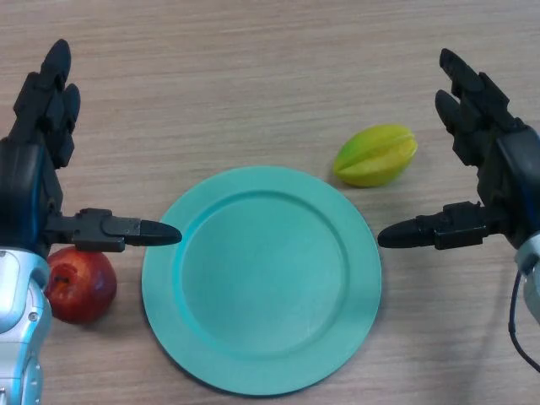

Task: Pick up the yellow starfruit and place it on the plate

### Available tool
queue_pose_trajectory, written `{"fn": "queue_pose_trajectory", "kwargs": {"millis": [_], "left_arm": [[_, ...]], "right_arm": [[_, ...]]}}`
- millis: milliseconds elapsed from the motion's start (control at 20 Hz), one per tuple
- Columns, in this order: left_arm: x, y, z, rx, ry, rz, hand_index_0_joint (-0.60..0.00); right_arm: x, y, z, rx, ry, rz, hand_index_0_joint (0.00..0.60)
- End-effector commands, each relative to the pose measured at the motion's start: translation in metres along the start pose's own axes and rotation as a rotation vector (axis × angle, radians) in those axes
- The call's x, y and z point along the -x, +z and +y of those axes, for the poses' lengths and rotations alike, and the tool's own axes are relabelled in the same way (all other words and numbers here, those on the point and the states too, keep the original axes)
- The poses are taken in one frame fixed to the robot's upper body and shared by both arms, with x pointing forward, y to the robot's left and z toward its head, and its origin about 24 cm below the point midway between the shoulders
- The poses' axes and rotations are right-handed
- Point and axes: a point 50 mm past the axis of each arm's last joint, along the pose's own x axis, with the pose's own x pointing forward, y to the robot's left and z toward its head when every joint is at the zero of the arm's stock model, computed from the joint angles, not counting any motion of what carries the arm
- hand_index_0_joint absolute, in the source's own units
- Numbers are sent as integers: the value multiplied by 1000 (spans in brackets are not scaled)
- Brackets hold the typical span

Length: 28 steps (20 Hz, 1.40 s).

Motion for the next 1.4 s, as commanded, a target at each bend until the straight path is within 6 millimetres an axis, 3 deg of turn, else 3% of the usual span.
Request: {"fn": "queue_pose_trajectory", "kwargs": {"millis": [50, 400, 1250, 1400], "left_arm": [[-4, 39, 16, -28, 40, -266, 0], [-1, 38, 14, 1, 12, -257, 0], [1, 38, 19, 0, 16, -253, 0], [-1, 39, 22, 13, 31, -267, 0]], "right_arm": [[-5, 38, -13, -8, -54, -240, 0], [-7, 33, -8, 0, -21, -208, 0], [-56, 21, 5, 152, 8, -288, 0], [-62, 18, 8, 253, 12, -324, 0]]}}
